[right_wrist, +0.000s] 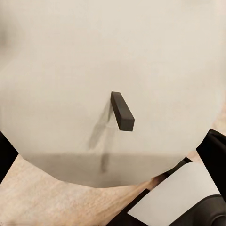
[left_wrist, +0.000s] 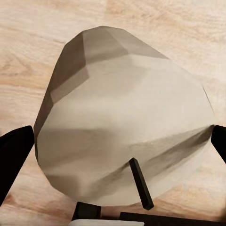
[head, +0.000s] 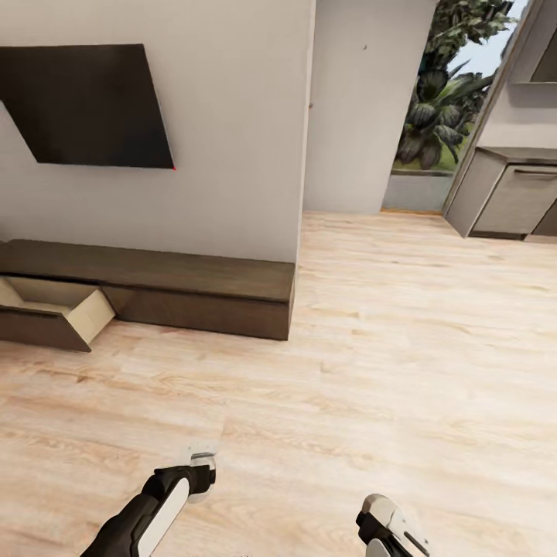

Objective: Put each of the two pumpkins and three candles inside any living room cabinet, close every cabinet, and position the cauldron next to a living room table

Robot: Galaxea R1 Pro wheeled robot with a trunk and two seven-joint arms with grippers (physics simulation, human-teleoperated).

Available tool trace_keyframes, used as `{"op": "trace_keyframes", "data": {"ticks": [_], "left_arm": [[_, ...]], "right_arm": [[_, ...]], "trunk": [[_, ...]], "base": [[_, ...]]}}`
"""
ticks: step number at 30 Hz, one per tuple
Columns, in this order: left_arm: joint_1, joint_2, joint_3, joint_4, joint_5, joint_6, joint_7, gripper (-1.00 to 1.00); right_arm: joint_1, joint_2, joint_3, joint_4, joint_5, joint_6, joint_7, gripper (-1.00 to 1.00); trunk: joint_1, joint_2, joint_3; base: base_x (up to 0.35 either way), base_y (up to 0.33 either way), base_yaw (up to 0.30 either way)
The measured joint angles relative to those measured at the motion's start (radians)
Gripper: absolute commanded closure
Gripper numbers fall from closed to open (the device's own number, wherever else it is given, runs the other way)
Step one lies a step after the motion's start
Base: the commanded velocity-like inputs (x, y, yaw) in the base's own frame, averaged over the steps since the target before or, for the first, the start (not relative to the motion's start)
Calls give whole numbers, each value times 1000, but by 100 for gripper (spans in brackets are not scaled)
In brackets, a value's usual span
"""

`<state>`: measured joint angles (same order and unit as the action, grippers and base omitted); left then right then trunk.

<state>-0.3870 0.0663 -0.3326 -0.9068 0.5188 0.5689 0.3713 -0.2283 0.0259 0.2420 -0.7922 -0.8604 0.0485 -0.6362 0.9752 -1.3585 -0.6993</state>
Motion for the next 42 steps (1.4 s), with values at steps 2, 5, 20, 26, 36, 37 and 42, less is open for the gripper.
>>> {"op": "trace_keyframes", "data": {"ticks": [2, 5, 20, 26, 36, 37, 42], "left_arm": [[0, 0, 0, 0, 0, 0, 0, 100], [0, 0, 0, 0, 0, 0, 1, 100], [0, 0, 0, 0, 1, 0, 0, 100], [0, 0, 0, 0, 1, 0, 1, 100], [1, -1, -1, 0, 1, 0, 1, 100], [0, -1, -1, 0, 1, 0, 1, 100], [0, -1, -1, 0, 1, 0, 1, 100]], "right_arm": [[0, -1, 0, 0, 0, 0, 0, 100], [0, -1, 0, 0, 0, 0, 0, 100], [0, -1, 2, 0, 0, 1, -1, 100], [0, -1, 1, 0, 0, 0, -1, 100], [0, -1, 1, 0, 0, 0, -1, 100], [0, -1, 1, 0, 0, 0, 0, 100], [0, -2, 0, 0, 1, 0, 0, 100]], "trunk": [[0, 0, 0], [0, 0, 0], [0, 0, 0], [0, 0, 0], [0, 0, 0], [0, 0, 0], [0, 0, 0]], "base": [[0, 0, 291], [0, 0, 291], [0, 0, 291], [0, 0, 276], [0, 0, 280], [0, 0, 286], [0, 0, 286]]}}
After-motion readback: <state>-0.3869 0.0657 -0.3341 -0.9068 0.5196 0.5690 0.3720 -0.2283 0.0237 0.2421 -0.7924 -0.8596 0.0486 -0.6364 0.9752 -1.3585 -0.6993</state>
